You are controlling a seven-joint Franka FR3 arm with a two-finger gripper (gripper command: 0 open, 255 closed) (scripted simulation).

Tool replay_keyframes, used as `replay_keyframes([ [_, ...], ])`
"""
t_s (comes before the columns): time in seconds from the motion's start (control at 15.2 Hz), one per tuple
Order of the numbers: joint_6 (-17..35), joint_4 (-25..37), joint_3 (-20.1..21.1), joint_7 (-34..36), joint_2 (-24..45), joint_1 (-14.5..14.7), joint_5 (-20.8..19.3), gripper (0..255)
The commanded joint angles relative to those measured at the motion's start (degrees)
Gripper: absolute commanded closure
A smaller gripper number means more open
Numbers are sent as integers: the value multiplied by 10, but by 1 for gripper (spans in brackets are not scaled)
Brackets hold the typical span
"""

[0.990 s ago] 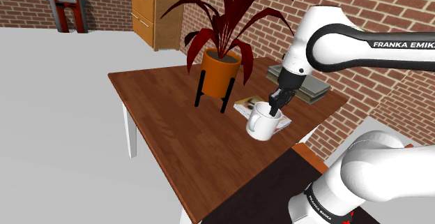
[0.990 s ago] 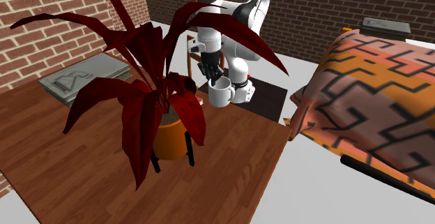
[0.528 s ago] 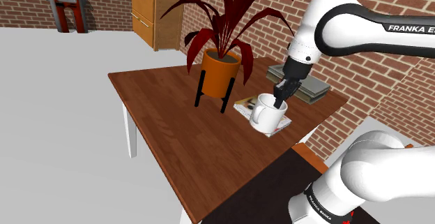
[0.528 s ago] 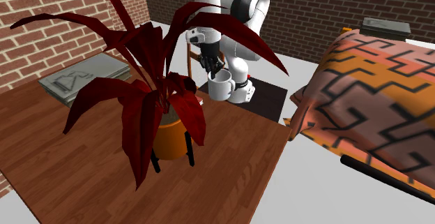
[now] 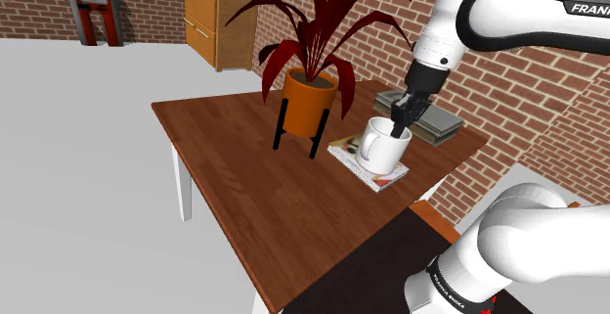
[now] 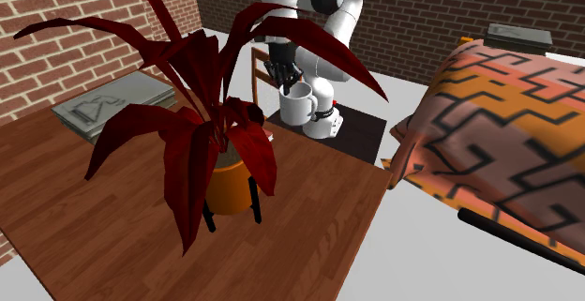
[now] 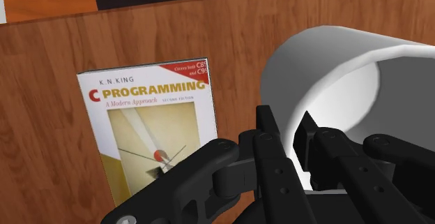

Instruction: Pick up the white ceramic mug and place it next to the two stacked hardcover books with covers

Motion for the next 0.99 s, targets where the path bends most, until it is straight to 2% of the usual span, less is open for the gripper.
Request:
replay_keyframes([
  [0.0, -15, 19, -1, 0, 3, 0, -1, 255],
  [0.07, -21, 25, -1, 0, 4, 0, -1, 255],
  [0.46, 13, 75, -66, -71, 88, -31, -48, 255],
  [0.92, 44, 164, -135, -151, 203, -52, -78, 255],
])
